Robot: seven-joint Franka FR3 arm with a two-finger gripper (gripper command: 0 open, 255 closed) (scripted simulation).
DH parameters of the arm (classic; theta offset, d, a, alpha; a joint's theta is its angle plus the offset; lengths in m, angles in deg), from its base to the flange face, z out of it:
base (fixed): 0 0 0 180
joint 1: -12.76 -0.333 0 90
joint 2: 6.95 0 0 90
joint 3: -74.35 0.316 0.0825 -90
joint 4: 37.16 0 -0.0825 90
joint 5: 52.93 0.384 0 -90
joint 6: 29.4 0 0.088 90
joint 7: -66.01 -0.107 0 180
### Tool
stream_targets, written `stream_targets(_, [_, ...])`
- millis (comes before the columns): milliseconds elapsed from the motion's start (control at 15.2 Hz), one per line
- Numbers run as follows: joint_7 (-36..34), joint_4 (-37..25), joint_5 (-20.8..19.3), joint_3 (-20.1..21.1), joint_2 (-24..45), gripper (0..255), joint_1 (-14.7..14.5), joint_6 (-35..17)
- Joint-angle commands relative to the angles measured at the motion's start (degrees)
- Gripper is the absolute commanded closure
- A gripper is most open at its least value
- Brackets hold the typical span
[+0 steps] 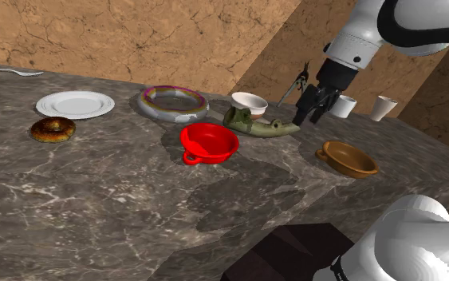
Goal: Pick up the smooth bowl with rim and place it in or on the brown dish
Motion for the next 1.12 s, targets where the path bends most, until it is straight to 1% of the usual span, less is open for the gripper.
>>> stream_targets(0, [0.00, 0.00, 0.00, 0.00, 0.00, 0, 0.00, 0.00])
stream_targets(528, [7.38, -7.90, -1.67, -6.23, 15.78, 0, 1.18, -7.15])
stream_targets(792, [11.08, -13.59, -1.22, -9.09, 24.17, 0, 1.43, -9.40])
stream_targets(1056, [14.88, -20.47, 0.16, -11.72, 32.85, 0, 1.69, -10.59])
